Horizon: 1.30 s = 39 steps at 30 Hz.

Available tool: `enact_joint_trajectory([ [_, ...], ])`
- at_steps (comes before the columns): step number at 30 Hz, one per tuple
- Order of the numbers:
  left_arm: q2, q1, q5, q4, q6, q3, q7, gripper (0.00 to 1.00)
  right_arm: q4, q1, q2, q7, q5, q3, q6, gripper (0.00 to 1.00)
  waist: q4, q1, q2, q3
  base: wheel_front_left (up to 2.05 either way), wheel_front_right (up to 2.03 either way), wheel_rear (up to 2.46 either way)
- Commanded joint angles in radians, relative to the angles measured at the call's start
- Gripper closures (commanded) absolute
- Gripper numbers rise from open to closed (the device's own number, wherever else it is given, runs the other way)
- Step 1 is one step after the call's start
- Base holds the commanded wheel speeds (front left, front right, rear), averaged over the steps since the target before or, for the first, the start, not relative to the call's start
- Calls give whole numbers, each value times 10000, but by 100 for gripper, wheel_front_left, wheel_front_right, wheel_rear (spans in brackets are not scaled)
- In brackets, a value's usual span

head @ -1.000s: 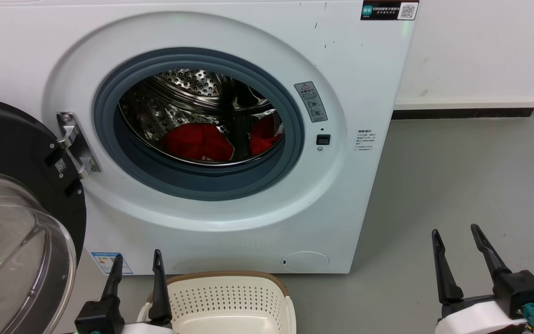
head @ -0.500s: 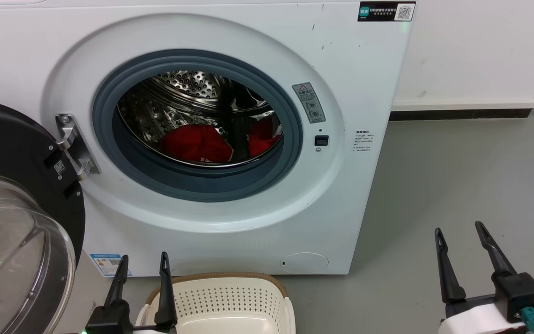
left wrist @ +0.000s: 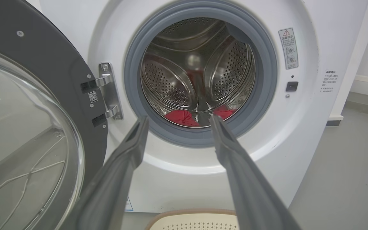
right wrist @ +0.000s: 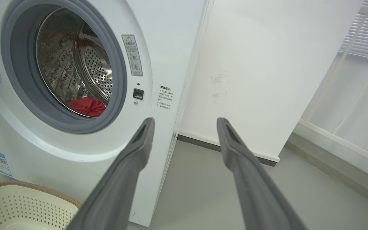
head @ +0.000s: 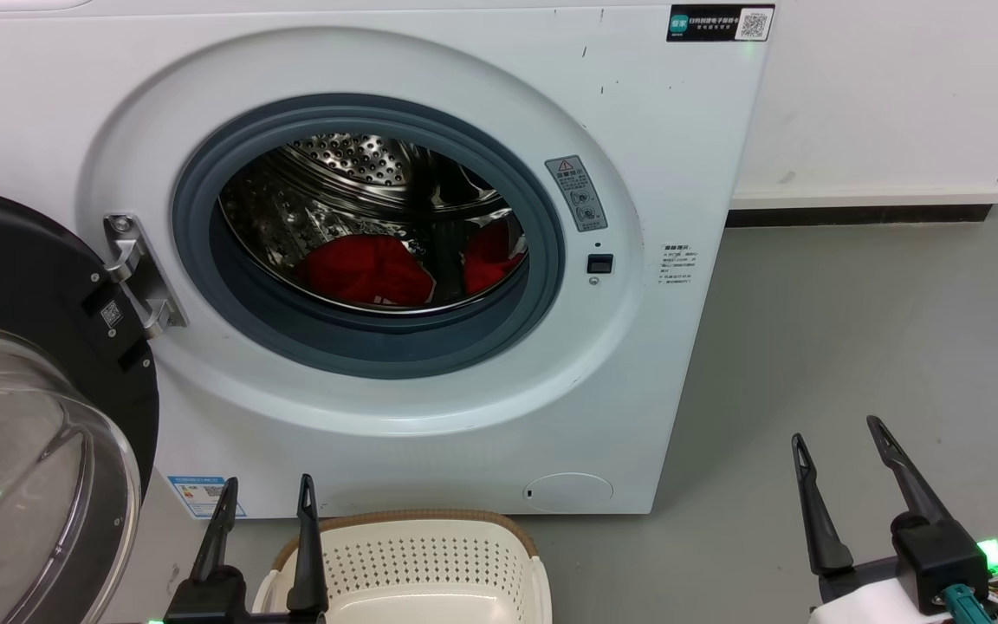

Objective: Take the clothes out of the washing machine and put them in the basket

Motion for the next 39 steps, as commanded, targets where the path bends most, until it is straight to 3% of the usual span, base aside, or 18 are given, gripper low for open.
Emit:
enact_joint_trajectory([
  [1,-12,110,41,18,-46,29,-31,0,-5,116,-45,-25,17,1,-7,0,0,0,0,1,0,0,0],
  [15,-119,11,101,224,-423,318,-31,0,68,41,-45,-25,266,-86,-7,0,-89,0,0,100,0,0,0],
  [25,204,-710,148,563,-922,830,-30,0,147,-313,-39,-23,454,-323,-7,0,-806,0,0,1096,0,0,0],
  [30,752,-1815,156,775,-1301,1125,-30,0,-21,-745,-37,-23,599,-393,-7,0,-1238,0,0,2227,0,0,0],
  [35,1816,-3417,107,1454,-1790,1393,-31,0,-154,-1343,-34,-23,892,-461,-7,0,-1797,0,0,3528,0,0,0],
  [39,2841,-5145,-84,2783,-2058,1236,-3,0,-292,-1772,-31,-23,1196,-528,-7,0,-2174,0,0,4503,0,0,0],
])
